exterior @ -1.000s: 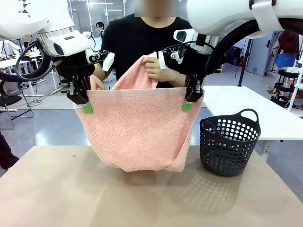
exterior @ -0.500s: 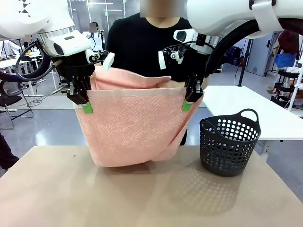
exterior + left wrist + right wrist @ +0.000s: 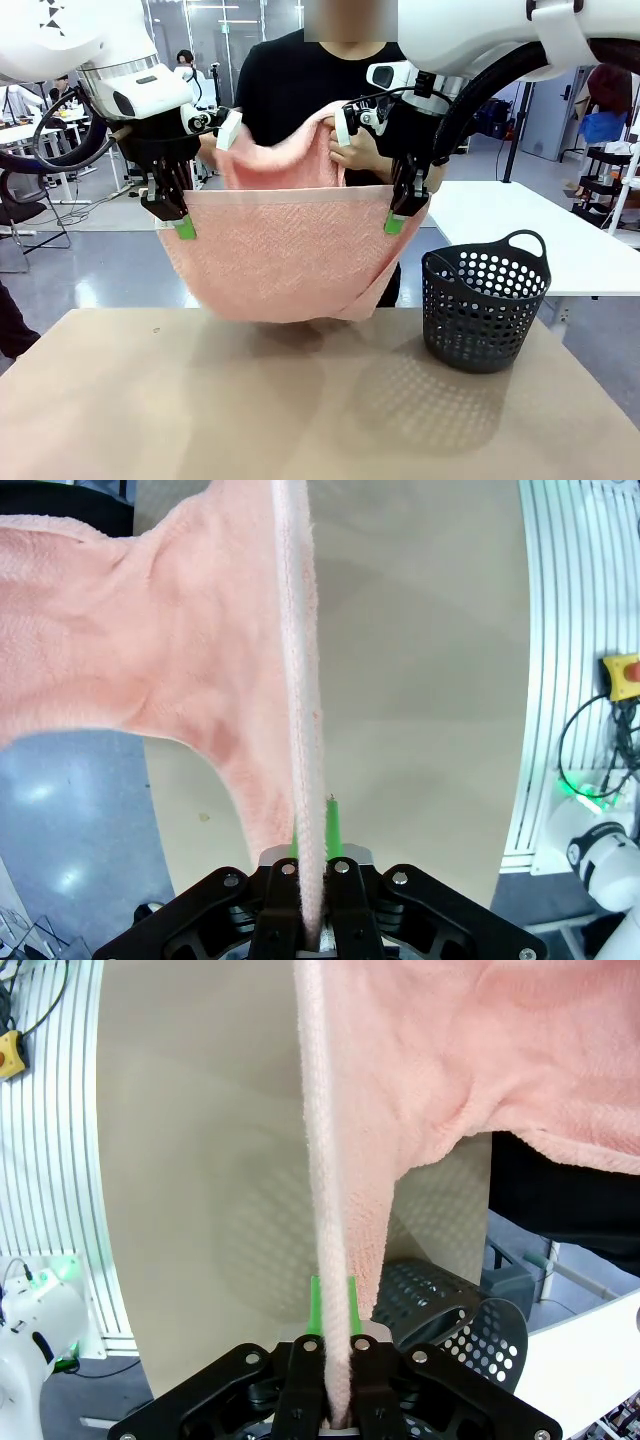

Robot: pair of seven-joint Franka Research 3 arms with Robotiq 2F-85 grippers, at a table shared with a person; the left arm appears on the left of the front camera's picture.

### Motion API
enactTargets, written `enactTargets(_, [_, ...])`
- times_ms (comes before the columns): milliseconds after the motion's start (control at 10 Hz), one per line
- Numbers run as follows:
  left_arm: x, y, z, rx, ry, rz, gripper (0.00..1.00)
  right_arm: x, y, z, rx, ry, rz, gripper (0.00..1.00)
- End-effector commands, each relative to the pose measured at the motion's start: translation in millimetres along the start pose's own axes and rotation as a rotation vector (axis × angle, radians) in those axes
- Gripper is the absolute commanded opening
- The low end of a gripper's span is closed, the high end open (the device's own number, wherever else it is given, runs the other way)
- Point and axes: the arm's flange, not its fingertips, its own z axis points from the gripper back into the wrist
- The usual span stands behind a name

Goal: Fold the towel.
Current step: Release the end of the 100 cm Hotel Towel you were holding and grab the top end of the folded side.

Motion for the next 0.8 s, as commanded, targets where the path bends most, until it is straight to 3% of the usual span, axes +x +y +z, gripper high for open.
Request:
enactTargets(0, [-1.5,2.1,1.6,0.003,-0.003,-0.012,0.0,-0.2,0.0,-0.2,0.0,0.0,0.005,0.0])
enactTargets(700, [-1.5,2.1,1.6,0.003,-0.003,-0.012,0.0,-0.2,0.0,-0.2,0.0,0.0,0.005,0.0])
